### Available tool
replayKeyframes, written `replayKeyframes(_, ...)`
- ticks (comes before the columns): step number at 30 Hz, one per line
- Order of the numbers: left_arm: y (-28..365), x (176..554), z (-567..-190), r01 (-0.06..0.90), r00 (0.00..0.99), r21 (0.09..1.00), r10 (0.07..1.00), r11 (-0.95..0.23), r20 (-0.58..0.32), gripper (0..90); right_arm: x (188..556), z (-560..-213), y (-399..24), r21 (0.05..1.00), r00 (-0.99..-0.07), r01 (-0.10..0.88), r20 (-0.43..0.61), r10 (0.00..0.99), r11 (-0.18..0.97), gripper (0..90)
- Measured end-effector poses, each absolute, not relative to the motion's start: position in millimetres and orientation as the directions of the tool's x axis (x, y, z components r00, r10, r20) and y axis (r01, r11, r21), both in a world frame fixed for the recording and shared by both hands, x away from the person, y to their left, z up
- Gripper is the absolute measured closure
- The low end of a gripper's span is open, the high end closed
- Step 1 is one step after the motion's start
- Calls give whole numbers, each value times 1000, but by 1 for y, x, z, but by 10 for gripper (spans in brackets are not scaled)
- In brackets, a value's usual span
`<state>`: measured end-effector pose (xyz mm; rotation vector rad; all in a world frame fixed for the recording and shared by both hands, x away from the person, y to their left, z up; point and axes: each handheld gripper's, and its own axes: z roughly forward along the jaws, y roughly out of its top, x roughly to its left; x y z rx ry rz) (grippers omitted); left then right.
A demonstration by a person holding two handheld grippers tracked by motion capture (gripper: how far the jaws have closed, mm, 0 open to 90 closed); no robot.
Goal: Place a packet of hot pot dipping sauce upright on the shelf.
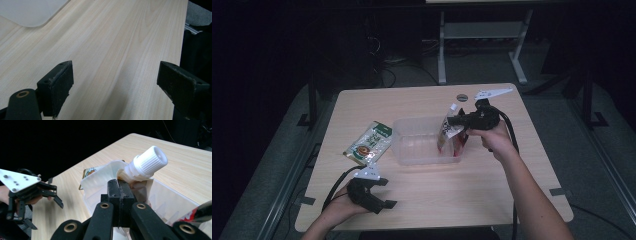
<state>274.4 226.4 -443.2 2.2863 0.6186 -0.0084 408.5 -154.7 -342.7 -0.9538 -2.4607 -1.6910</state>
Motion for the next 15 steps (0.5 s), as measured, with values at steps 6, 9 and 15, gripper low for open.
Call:
replayKeyframes(6,226,274,-443,438,883,669,428,-600,-193,133,410,-345,-152,835,-811,489,328,485,253,898)
replayKeyframes(9,225,274,-443,440,882,669,427,-599,-198,133,410,-346,-150,827,-806,493,318,499,269,897)
replayKeyframes(15,222,273,-445,444,883,664,421,-601,-209,133,411,-349,-145,818,-800,498,303,518,290,893)
